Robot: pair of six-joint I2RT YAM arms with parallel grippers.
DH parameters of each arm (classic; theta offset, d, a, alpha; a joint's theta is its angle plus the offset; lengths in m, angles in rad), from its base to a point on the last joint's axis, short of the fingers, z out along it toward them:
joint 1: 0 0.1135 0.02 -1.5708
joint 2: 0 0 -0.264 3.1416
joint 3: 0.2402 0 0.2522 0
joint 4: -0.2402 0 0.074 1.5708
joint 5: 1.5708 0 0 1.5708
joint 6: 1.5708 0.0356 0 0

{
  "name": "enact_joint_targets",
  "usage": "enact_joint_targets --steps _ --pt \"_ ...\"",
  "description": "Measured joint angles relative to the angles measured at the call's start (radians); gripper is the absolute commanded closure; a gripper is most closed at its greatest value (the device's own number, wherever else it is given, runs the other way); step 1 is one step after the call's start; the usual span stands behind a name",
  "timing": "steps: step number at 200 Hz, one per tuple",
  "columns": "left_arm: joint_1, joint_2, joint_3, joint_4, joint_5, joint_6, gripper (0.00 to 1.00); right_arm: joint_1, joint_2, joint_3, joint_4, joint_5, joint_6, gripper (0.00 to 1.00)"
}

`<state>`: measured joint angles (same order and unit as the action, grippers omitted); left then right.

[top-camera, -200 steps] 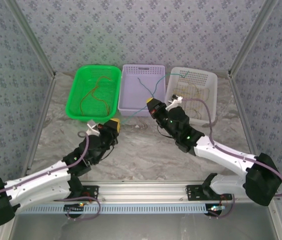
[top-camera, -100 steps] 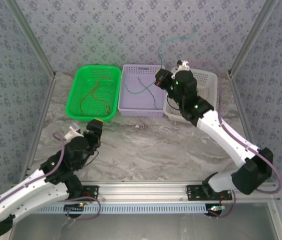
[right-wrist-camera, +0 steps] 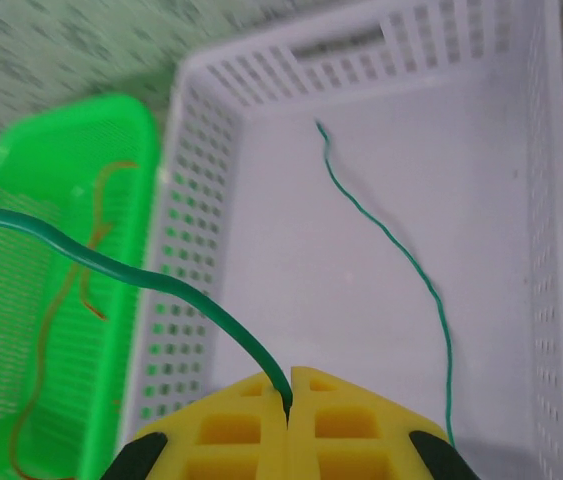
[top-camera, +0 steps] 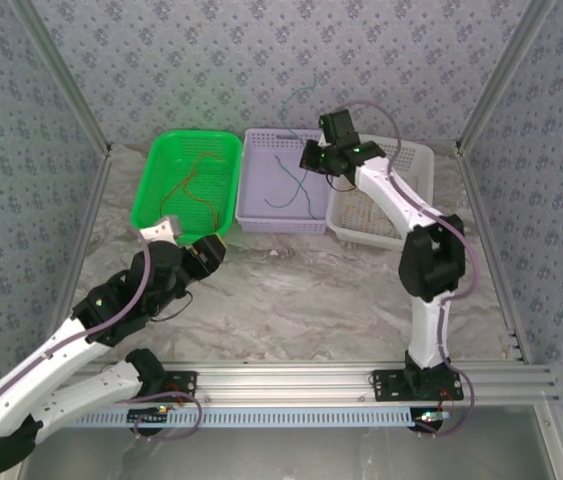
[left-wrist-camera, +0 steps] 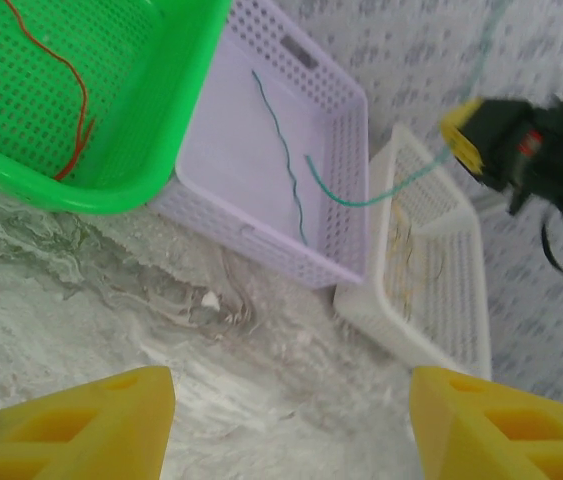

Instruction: Untangle the cables

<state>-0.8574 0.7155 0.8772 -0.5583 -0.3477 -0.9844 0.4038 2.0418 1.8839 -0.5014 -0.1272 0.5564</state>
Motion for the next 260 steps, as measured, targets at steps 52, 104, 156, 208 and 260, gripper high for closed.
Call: enact_joint_targets --steps 52,104,156,208,260 --pt "0.0 0.006 0.112 -0.182 0.019 0.241 0.31 -0.004 0.267 0.205 -0.139 -0.029 0.012 1.0" --pt "0.011 -0.022 0.105 -0.262 0.021 0.314 0.31 0.011 0.332 0.317 -0.225 -0.009 0.05 1.0" --pt "0.013 -0.027 0.1 -0.262 0.023 0.319 0.3 0.016 0.369 0.353 -0.28 0.022 0.098 0.78" --pt "0.013 -0.027 0.1 -0.262 0.036 0.322 0.29 0.042 0.349 0.336 -0.293 0.092 0.087 0.55" --pt "0.1 -0.026 0.1 -0.262 0.129 0.326 0.27 0.09 0.049 0.066 -0.196 0.208 0.078 0.54"
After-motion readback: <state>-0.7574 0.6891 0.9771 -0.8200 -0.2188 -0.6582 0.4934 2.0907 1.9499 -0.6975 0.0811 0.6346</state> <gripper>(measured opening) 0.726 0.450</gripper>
